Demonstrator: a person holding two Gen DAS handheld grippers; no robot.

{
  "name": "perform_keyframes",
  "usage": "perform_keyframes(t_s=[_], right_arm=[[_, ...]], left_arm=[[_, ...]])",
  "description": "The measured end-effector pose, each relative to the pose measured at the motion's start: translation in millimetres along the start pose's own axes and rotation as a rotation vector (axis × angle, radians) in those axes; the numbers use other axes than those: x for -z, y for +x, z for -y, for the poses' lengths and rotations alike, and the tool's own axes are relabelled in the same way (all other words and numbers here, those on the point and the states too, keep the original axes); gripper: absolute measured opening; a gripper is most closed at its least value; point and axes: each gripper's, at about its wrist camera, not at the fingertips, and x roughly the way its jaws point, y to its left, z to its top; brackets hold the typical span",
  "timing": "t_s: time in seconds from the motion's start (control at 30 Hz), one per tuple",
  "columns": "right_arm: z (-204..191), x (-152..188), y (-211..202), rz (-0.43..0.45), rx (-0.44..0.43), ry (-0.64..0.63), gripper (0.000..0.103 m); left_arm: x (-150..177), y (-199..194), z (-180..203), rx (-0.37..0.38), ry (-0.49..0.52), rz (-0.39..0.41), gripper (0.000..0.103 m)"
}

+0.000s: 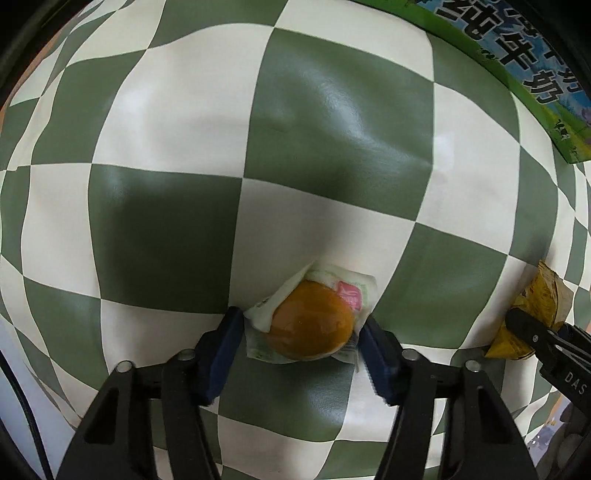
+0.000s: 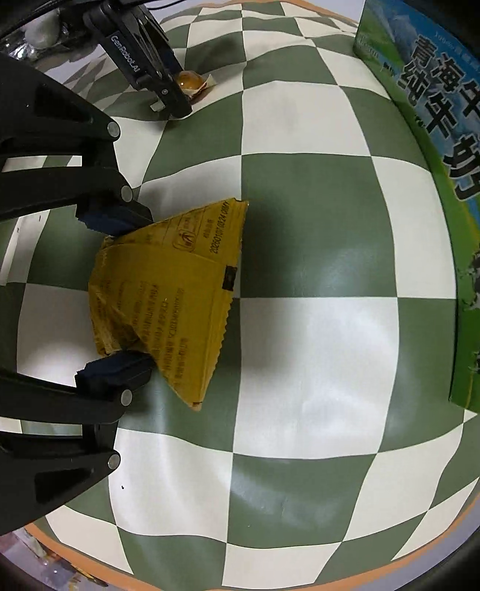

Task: Organize snacks
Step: 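Carry the yolk snack with left tool while right tool carries yellow packet into box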

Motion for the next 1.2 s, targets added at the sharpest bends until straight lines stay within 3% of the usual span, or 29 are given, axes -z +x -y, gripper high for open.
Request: perform_keyframes(t_s=[0.3, 0.6, 0.73, 0.93, 1.07, 1.2], right_arm=[[-10, 1, -6, 0.023, -0.03, 0.007, 0.053], [3, -3, -45, 0.069, -0.12, 0.012, 0.052], [9, -2, -82, 0.123, -0.164, -0.005, 0.052], [-1, -44, -183, 0.265, -0.223, -0.044, 0.052], [-5, -84, -240, 0.354, -0.244, -0.068, 0.052], [-22, -145, -257, 0.392, -0.209, -0.084, 0.052]], left_arm=[[5, -21, -10, 0.107, -0.04, 0.002, 0.054], [-13, -94, 0, 0.243, -0.009, 0.089, 0.054], [-38, -138, 17, 0.303, 0.04, 0.165, 0.055], [-86, -201, 41, 0.366, 0.124, 0.261, 0.055], [-135, -232, 63, 0.344, 0.166, 0.308, 0.055], [-197, -226, 75, 0.294, 0.181, 0.277, 0.055]])
